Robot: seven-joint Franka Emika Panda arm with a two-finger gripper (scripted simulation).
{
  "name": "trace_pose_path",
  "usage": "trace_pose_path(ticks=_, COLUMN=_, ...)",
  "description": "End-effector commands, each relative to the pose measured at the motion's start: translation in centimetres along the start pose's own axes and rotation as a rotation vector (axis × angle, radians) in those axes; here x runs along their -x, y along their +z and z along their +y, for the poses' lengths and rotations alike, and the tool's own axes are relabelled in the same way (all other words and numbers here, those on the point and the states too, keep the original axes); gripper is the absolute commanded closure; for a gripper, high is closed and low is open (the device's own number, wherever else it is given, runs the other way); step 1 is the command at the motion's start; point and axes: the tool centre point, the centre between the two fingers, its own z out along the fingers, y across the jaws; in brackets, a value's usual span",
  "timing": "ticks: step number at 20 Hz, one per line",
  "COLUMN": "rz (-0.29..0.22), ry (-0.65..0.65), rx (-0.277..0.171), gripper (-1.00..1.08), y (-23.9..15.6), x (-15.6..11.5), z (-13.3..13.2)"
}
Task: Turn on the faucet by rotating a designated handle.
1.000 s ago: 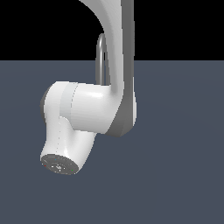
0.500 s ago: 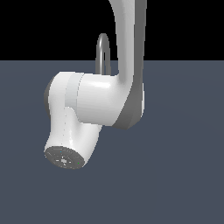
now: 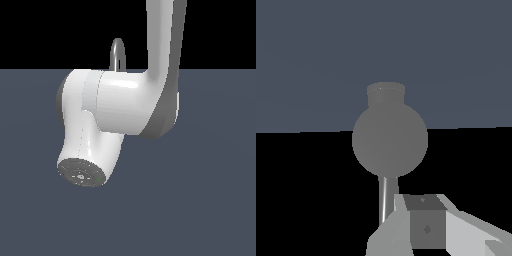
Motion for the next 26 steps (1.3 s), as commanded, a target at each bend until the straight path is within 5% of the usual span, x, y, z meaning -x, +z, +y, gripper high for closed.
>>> trace_pose_path(ticks=1, rz=0.006, ry=0.002, rx=-0.003, gripper=1.08, y=-0.1, x=-0.3, z=0.0)
trace_pose_path(ticks=15, rz=-0.029, ry=-0.020, rx=0.005, gripper=1.08, y=0.4, x=-0.4, z=-6.1)
trace_pose_path(ticks=16, rz=-0.029, ry=-0.020, rx=0.005, gripper=1.08, y=0.4, x=-0.4, z=-6.1)
trace_pose_path(ticks=17, rz=-0.027, ry=0.038, rx=-0.038, gripper=1.08, y=-0.1, x=-0.2, z=-2.2)
trace_pose_path(ticks=26, rz=-0.028, ry=0.010, rx=-0.017, gripper=1.08, y=0.1, x=-2.4, z=-4.7)
